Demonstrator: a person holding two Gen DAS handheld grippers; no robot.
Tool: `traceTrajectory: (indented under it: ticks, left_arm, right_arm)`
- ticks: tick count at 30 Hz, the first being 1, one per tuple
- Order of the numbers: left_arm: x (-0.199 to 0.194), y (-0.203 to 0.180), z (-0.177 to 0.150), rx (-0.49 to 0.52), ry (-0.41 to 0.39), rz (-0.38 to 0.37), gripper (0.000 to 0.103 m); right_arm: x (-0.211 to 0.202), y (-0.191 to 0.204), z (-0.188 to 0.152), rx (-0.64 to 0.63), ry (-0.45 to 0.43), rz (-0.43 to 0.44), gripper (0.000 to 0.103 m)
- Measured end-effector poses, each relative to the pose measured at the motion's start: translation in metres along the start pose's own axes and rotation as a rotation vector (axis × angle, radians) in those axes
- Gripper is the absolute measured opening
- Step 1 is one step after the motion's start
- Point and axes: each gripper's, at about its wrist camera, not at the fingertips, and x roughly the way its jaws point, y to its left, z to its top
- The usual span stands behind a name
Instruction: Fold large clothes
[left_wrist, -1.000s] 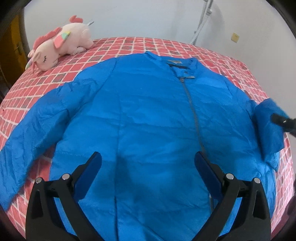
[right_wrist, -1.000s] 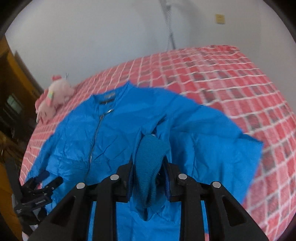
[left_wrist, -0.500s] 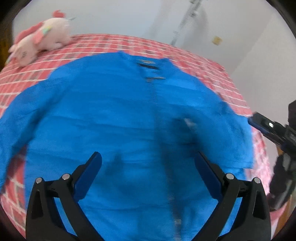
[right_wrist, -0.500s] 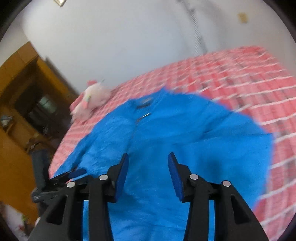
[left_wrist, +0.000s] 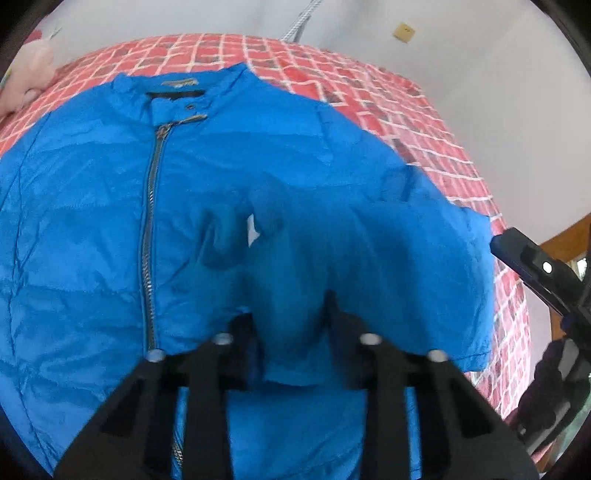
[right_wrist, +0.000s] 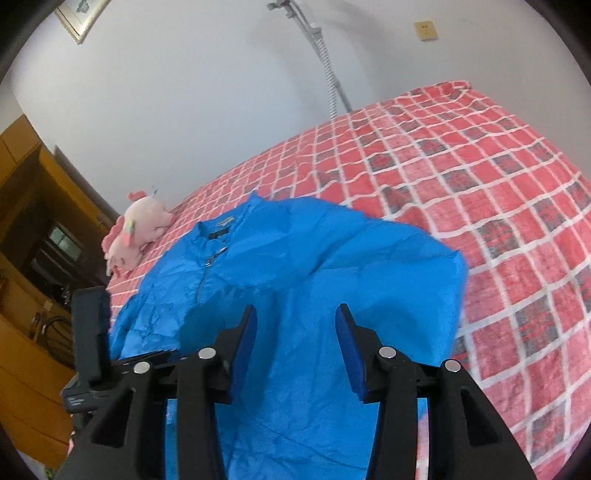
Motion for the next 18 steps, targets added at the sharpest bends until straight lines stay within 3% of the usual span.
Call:
traceTrajectory:
  ticks: [7, 11, 15, 18]
  left_arm:
    - [-0.069, 0.042, -0.001, -0.046, -0.185, 0.011, 0.016]
    - [-0.112, 0.085, -0.004, -0.086, -0.283, 0.099, 0.016]
    - [-0.124, 0.125, -0.007, -0.134, -0.297, 0.205, 0.016]
    - [-0.116, 0.154, -0.008, -0.17, -0.261, 0.232, 0.017]
  right_arm:
    - [-0.016, -0.011, 0.006, 0.019, -0.07, 0.058, 0.045]
    - [-0.014, -0.002, 0.004, 0.001, -0.071, 0.122, 0.045]
    - [0.01, 0.014, -0.003, -0.033, -0.01, 0.149, 0.045]
    - [0.036, 0.027, -0.008, -0.072, 0.037, 0.123, 0.045]
